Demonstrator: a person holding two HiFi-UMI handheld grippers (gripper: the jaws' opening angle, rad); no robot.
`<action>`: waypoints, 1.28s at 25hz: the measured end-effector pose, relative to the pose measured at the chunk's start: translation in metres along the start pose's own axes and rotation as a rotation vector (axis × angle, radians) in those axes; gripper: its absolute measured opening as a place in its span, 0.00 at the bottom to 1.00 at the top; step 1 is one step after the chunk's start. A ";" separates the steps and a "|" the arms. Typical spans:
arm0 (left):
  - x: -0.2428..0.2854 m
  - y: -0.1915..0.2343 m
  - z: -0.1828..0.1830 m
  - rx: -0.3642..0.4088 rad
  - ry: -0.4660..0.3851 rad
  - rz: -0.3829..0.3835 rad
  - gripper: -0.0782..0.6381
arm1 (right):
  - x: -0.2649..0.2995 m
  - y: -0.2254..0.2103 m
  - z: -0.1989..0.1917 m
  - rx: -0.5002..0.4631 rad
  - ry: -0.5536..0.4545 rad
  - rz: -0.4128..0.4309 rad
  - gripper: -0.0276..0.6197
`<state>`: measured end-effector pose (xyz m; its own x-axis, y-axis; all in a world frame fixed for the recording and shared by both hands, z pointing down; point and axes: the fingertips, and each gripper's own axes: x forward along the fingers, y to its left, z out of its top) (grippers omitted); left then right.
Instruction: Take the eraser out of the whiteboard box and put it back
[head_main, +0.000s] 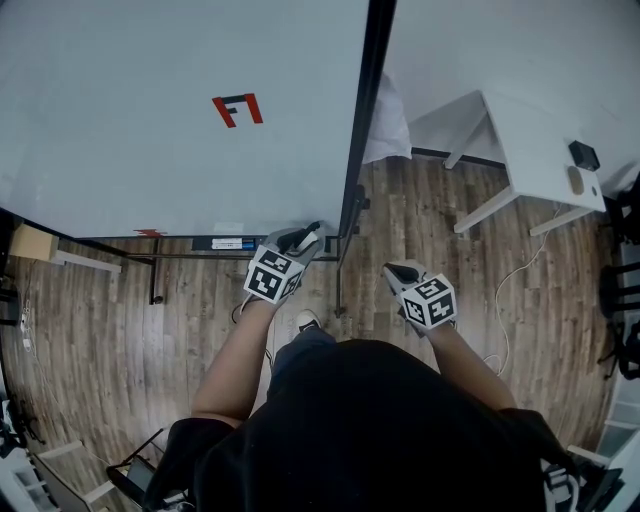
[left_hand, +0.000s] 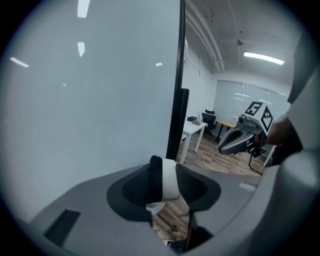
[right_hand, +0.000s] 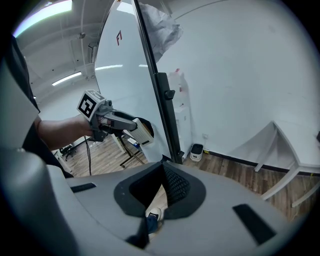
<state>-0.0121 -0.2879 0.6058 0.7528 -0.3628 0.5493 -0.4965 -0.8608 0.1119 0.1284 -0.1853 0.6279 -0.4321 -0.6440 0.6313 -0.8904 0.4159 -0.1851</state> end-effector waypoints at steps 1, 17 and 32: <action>0.002 0.001 -0.001 -0.001 0.003 -0.001 0.33 | 0.001 -0.001 -0.001 0.002 0.003 -0.001 0.03; 0.030 0.010 -0.029 -0.015 0.071 -0.028 0.33 | 0.017 -0.009 -0.008 0.024 0.030 -0.002 0.03; 0.054 0.019 -0.051 -0.062 0.108 -0.058 0.33 | 0.022 -0.015 -0.016 0.043 0.056 -0.009 0.03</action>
<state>-0.0030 -0.3058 0.6802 0.7317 -0.2692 0.6262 -0.4817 -0.8542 0.1956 0.1346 -0.1952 0.6564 -0.4161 -0.6103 0.6741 -0.9002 0.3813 -0.2105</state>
